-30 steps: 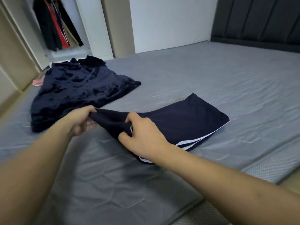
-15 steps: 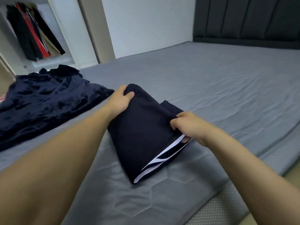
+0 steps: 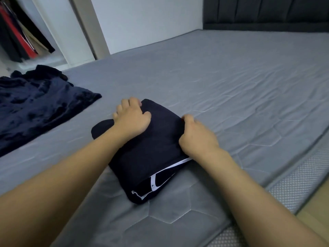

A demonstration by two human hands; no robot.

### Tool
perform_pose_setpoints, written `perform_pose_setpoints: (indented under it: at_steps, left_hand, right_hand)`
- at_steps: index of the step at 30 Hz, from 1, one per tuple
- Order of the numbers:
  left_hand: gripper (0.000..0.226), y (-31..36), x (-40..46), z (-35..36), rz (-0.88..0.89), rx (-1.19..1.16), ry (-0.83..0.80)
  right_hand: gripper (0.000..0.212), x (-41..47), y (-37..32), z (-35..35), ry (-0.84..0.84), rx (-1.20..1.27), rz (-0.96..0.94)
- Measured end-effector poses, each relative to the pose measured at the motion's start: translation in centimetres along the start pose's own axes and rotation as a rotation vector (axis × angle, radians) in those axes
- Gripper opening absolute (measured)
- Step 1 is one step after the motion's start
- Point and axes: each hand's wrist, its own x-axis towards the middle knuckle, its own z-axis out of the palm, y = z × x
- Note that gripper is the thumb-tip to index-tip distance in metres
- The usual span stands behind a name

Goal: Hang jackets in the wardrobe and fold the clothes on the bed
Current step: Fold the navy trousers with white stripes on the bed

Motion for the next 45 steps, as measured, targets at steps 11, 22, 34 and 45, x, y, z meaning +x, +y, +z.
perform_pose_setpoints:
  at_steps: [11,22,34,45]
  left_hand:
    - [0.062,-2.7,-17.2,-1.4,0.270,0.231,0.002]
    - [0.037,-1.2,-16.1,-0.8,0.034,0.333,0.050]
    - [0.050,-6.9,-16.0,-5.0,0.365,-0.237,-0.141]
    - [0.048,-4.8,-15.3,-3.2,0.751,0.681,0.053]
  right_hand:
    - [0.076,2.0,-0.3,-0.2,-0.355,0.046,-0.007]
    - [0.072,2.3,0.2,2.1,-0.193,-0.057,0.073]
    - [0.073,4.5,-1.6,1.7,-0.424,-0.123,0.050]
    - [0.072,4.6,-1.1,2.7,-0.337,-0.147,0.067]
